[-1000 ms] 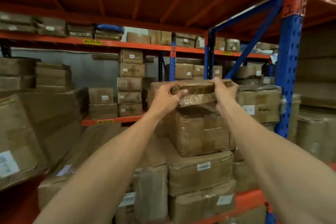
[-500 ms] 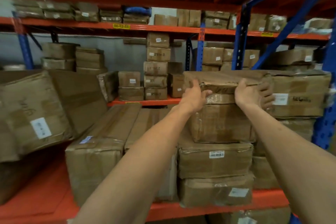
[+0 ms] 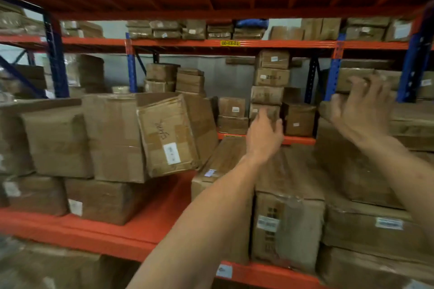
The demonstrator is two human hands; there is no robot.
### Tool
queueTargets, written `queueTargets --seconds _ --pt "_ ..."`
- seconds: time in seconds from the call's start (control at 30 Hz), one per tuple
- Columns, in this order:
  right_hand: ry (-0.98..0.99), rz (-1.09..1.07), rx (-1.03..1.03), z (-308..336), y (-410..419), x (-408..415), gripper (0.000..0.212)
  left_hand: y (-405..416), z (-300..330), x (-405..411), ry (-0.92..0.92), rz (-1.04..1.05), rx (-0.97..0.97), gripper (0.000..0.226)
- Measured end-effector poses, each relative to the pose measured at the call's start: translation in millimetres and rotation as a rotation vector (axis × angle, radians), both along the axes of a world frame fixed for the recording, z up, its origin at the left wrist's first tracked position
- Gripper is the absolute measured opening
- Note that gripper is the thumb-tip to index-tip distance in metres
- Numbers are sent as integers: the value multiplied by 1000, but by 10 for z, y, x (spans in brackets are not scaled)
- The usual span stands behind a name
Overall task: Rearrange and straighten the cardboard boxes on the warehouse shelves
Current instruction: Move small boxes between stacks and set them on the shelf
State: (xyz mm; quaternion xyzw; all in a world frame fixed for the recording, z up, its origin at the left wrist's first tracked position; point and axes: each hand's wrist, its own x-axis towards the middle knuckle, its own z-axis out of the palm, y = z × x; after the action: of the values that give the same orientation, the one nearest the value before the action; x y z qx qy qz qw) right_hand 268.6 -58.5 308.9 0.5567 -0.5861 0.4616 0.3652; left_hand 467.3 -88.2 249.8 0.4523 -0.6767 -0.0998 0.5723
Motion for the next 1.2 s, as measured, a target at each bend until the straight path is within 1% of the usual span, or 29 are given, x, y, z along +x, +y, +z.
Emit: queueTargets --seconds 0.13,0.2,0.23,0.33,0.37,0.43,0.47,0.53,0.57,0.6,0.67,0.7,0.77,0.83,0.93,1.0,1.07,1.13,1.2 --pt "157 137 134 44 -231 1179 46 141 -56 1025 181 232 0 28" --pt "204 207 224 56 -327 1770 47 166 -126 1543 259 311 65 28" --pt "214 237 261 61 -371 2046 48 166 -172 1790 292 353 113 35" --pt "195 311 297 90 -464 2768 50 141 -343 2415 353 468 260 67" --pt "187 334 309 98 -478 2961 51 131 -420 2572 383 479 322 72" --pt "209 358 366 104 -510 3274 54 87 -583 2802 522 422 513 84" --pt "236 357 404 105 -530 3397 55 51 -671 2880 627 325 629 90" --pt "287 351 486 123 -587 3596 59 15 -824 2965 845 40 832 97" --pt "315 345 529 137 -622 3676 60 4 -878 2977 906 -85 898 100" --pt "352 335 575 149 -659 3742 62 -16 -928 2966 924 -176 930 104" --pt "449 306 667 148 -732 3827 66 -60 -1014 2917 945 -294 916 108" --pt "489 286 706 133 -765 3844 69 -83 -1054 2893 978 -330 882 106" --pt "514 246 730 89 -804 3839 76 -124 -1124 2861 1092 -393 792 101" --pt "498 230 674 54 -816 3816 79 -161 -1190 2819 1205 -437 697 96" --pt "465 248 577 32 -795 3760 75 -174 -1182 2743 1311 -398 583 83" --pt "439 260 518 39 -756 3654 70 -184 -1117 2705 1290 -358 550 75" --pt "369 271 470 40 -699 3469 67 -210 -1030 2673 1218 -320 531 74" --pt "236 298 442 24 -649 3211 68 -258 -934 2623 1119 -279 488 77" --pt "62 319 412 -16 -594 2922 70 -313 -815 2563 985 -245 418 82"
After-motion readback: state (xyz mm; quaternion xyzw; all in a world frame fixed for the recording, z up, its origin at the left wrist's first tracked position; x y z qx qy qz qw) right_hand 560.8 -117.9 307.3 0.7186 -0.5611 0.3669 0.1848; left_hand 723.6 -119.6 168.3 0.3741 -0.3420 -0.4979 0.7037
